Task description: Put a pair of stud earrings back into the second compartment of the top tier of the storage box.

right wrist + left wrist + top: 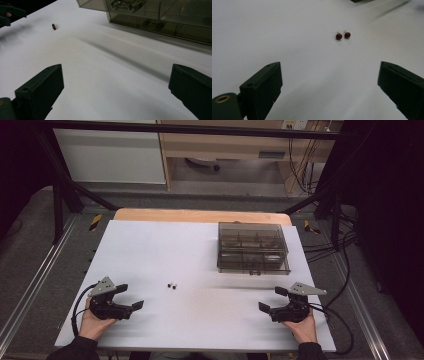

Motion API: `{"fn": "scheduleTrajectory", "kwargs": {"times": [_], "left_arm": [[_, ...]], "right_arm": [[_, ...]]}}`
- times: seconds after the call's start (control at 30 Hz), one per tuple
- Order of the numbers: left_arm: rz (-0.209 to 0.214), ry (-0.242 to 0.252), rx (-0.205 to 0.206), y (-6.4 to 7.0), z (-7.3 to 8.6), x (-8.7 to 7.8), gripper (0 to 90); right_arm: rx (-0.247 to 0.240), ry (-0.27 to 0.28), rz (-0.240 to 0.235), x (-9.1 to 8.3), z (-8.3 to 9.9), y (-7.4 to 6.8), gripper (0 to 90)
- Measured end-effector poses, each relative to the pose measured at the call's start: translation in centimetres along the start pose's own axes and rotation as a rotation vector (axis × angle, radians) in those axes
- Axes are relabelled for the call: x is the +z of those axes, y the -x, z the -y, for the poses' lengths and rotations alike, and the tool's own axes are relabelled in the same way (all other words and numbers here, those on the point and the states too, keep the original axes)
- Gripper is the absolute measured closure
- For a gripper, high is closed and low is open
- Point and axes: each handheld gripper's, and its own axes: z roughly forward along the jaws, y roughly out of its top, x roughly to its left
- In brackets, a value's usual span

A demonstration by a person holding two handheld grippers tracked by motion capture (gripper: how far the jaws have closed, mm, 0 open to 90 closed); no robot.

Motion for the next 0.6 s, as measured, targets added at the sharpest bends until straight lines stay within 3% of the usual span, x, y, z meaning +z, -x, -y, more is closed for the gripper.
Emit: {"fn": "scheduleTrajectory", "kwargs": {"times": [0.6], "left_arm": [[-0.006,-0.01,0.004,0.41,-0.43,0.44,5.4]], "right_arm": [[-0.008,-0.018,-0.001,0.11,0.09,-0.12,0.5]]}}
